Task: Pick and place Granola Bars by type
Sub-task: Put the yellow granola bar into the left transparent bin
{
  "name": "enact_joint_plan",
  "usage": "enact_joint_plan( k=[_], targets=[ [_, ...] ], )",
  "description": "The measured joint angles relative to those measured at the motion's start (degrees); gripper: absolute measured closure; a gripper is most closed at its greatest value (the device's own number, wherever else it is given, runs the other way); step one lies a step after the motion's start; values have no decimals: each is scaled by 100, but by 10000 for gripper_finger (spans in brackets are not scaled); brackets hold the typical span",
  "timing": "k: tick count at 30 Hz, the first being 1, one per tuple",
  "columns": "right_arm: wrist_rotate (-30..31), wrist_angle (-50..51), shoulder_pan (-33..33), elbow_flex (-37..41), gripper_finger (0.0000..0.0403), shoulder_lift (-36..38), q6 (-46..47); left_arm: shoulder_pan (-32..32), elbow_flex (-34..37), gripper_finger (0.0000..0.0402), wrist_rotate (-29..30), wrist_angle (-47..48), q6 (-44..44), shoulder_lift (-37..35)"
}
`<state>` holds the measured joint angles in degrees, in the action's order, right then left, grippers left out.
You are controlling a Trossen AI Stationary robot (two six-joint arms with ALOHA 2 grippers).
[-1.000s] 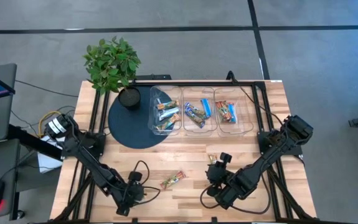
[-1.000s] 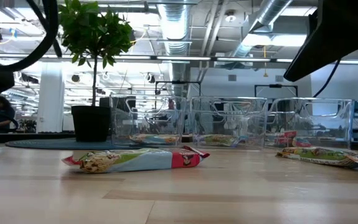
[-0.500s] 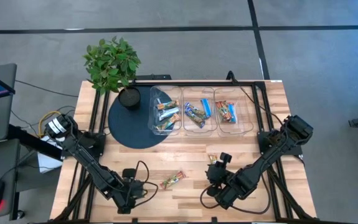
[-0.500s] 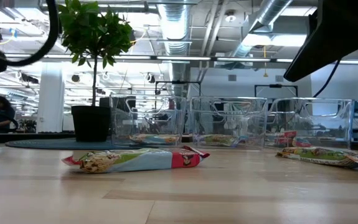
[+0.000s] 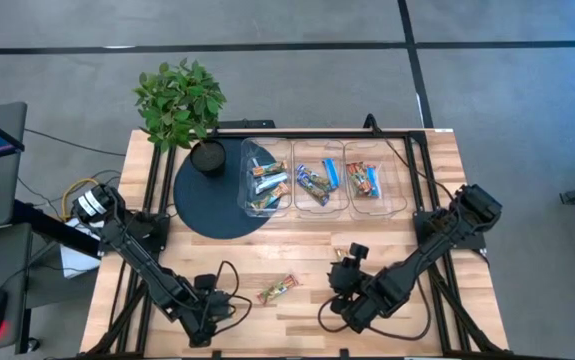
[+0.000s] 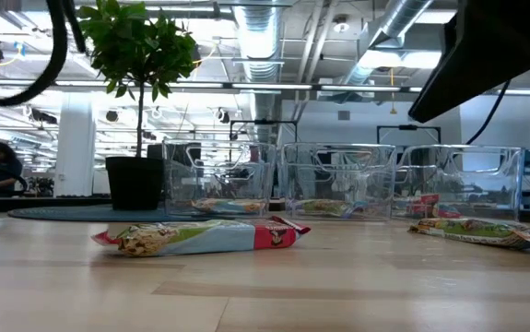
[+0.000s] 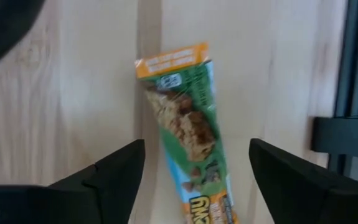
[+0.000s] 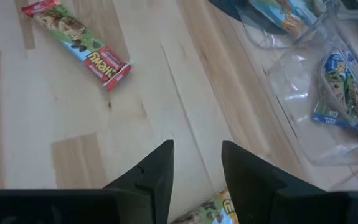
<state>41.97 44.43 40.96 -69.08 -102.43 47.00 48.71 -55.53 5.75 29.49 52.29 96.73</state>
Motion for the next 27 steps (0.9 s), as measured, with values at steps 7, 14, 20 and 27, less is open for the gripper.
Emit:
enact_joint_plan(
  k=[7,14,20,27],
  targets=[
    [-4,-39,-81,0,276,0,-196,49,105,113,-107,-51,254,189],
    [-4,-77,-100,0,276,0,-253,50,75,113,-227,-36,265,465],
    [-4,-77,-100,0,276,0,-260,33,79,113,-199,59,303,474],
    [-4,-77,-100,0,276,0,-259,43,83,142,123,267,-250,489]
  ],
)
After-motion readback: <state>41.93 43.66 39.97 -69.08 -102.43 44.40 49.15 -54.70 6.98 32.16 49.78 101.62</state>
